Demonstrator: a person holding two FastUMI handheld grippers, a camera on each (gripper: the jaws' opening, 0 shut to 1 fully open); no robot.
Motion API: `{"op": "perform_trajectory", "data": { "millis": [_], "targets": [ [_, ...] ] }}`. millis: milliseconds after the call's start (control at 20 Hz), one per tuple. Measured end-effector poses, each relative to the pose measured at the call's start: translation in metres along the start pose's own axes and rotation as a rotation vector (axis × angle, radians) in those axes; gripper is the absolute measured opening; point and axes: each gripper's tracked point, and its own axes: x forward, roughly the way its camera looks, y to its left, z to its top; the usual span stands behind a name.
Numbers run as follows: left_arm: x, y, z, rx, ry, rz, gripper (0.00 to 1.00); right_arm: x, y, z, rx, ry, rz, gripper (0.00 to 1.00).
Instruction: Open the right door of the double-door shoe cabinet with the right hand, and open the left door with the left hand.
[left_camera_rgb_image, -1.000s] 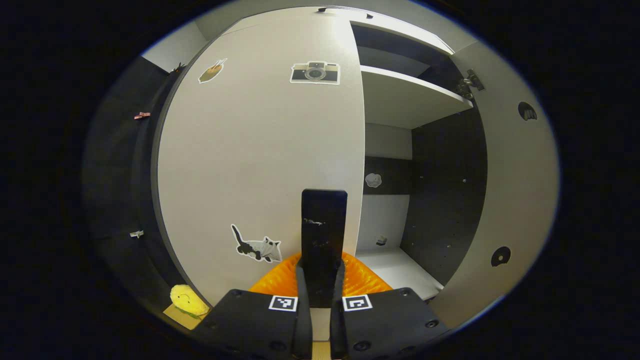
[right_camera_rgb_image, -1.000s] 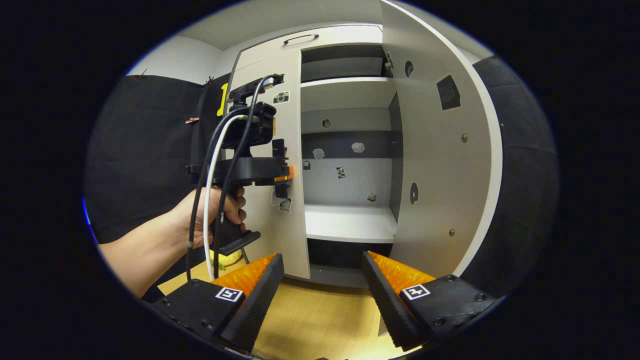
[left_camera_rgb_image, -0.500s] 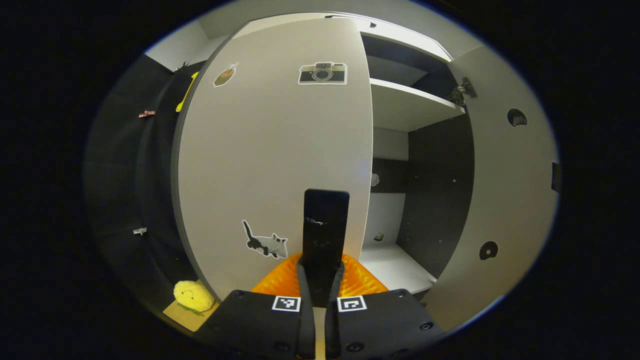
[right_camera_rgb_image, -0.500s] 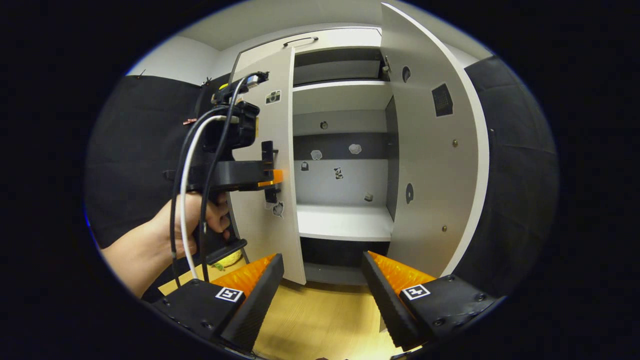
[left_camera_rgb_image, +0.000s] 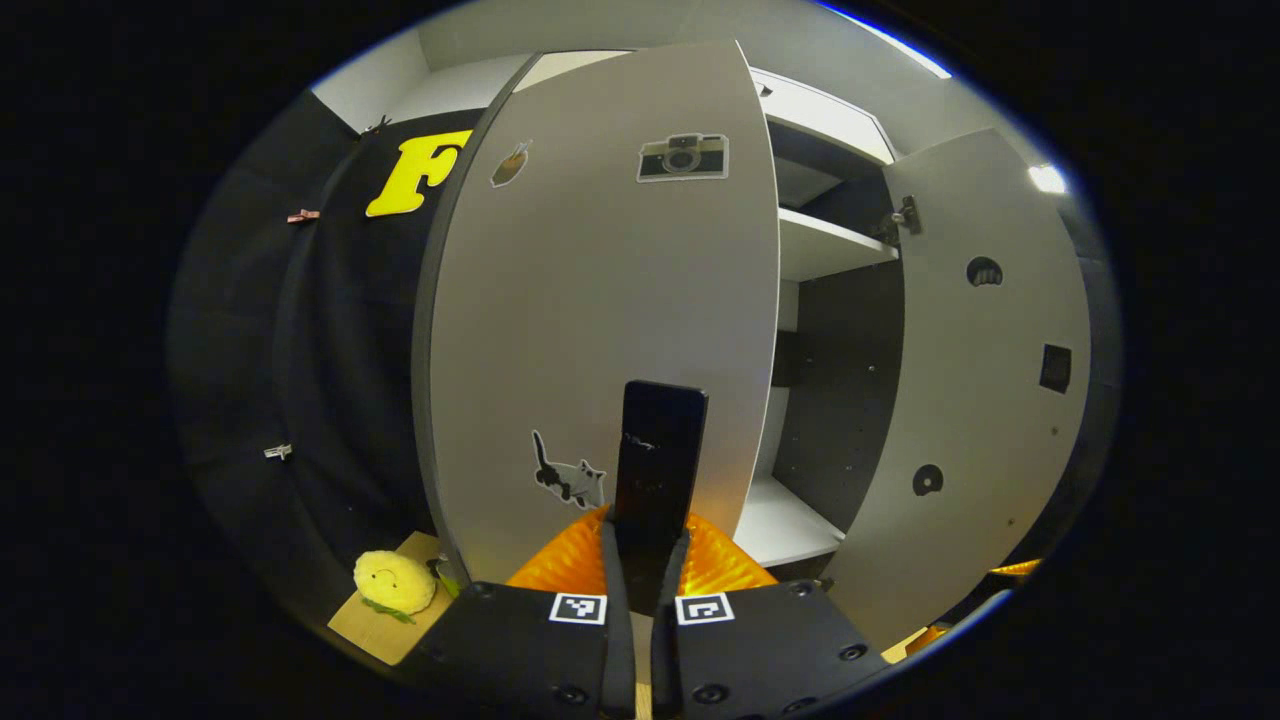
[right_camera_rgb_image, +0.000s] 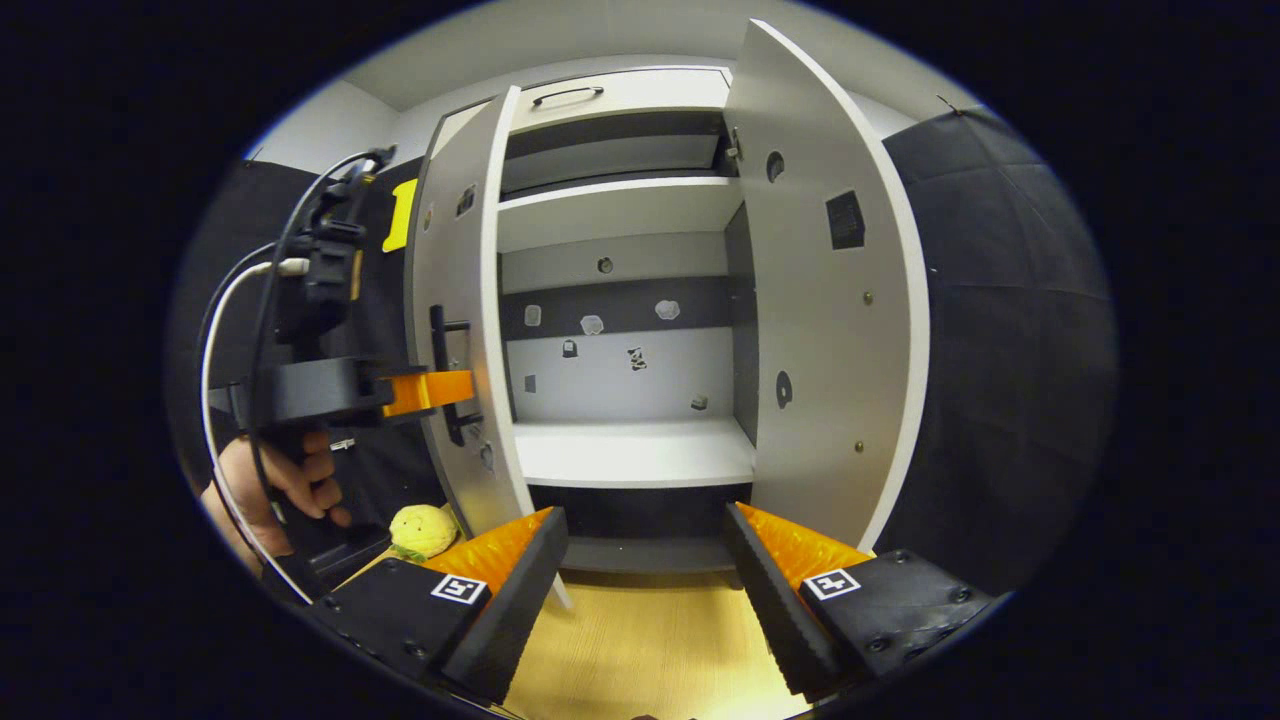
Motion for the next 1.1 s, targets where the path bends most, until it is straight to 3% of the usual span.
{"op": "perform_trajectory", "data": {
  "millis": [200, 400, 750, 1000, 1100],
  "targets": [
    [-0.033, 0.026, 0.000, 0.008, -0.020, -0.010, 0.10, -0.007, 0.007, -0.006, -0.007, -0.007, -0.051, 0.99],
    [-0.058, 0.054, 0.000, -0.001, -0.020, -0.004, 0.10, -0.015, 0.028, -0.007, -0.035, -0.015, -0.042, 0.99],
    [-0.088, 0.109, 0.003, -0.008, -0.024, 0.060, 0.10, -0.025, 0.059, -0.010, -0.061, -0.011, -0.005, 0.99],
    [-0.104, 0.188, 0.012, 0.012, -0.035, 0.168, 0.05, -0.028, 0.055, -0.009, -0.044, 0.008, -0.028, 0.98],
    [-0.102, 0.187, 0.011, -0.043, -0.013, 0.069, 0.05, -0.031, 0.046, -0.006, -0.060, 0.008, -0.047, 0.98]
  ]
}}
